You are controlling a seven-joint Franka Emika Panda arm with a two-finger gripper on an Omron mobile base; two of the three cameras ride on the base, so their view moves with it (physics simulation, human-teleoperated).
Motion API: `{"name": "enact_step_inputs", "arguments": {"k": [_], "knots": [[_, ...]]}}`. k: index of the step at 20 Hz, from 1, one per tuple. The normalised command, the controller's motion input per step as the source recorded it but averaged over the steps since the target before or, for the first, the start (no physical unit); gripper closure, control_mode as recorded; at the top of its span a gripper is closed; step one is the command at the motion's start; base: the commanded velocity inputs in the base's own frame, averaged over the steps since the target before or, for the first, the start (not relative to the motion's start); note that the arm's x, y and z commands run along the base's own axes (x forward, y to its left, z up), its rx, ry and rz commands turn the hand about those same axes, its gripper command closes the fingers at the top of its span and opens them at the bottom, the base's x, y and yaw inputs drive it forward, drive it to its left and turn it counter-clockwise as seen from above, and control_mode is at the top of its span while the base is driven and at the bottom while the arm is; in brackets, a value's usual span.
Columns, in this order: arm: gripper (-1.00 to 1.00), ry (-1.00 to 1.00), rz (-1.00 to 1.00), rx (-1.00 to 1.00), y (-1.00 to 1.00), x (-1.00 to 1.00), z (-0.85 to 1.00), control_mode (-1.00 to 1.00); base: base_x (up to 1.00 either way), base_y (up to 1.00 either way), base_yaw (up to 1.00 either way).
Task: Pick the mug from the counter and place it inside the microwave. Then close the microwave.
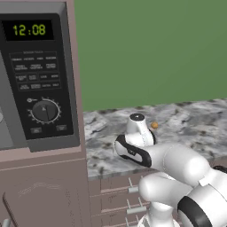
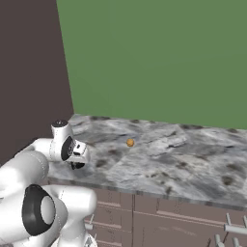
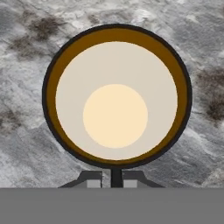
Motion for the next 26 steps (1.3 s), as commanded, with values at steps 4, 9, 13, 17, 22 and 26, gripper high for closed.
{"name": "enact_step_inputs", "arguments": {"k": [4, 9, 13, 17, 22, 26], "knots": [[1.00, 0.01, 0.00, 0.00, -0.01, 0.00, 0.00, -1.00, 0.00, 0.00, 0.00], [1.00, 0.00, 0.00, 0.00, -0.22, 0.00, 0.27, -1.00, 0.00, 0.00, 0.00], [1.00, 0.00, 0.00, 0.03, -0.49, -0.14, 0.85, -1.00, 0.00, 0.00, 0.00], [1.00, -0.01, 0.00, 0.05, -0.44, -0.50, 0.96, -1.00, 0.00, 0.00, 0.00], [1.00, -0.02, 0.00, 0.11, -0.27, -0.97, 0.86, -1.00, 0.00, 0.00, 0.00], [1.00, -0.05, -0.03, 0.07, -0.18, -0.98, 0.91, -1.00, 0.00, 0.00, 0.00]]}}
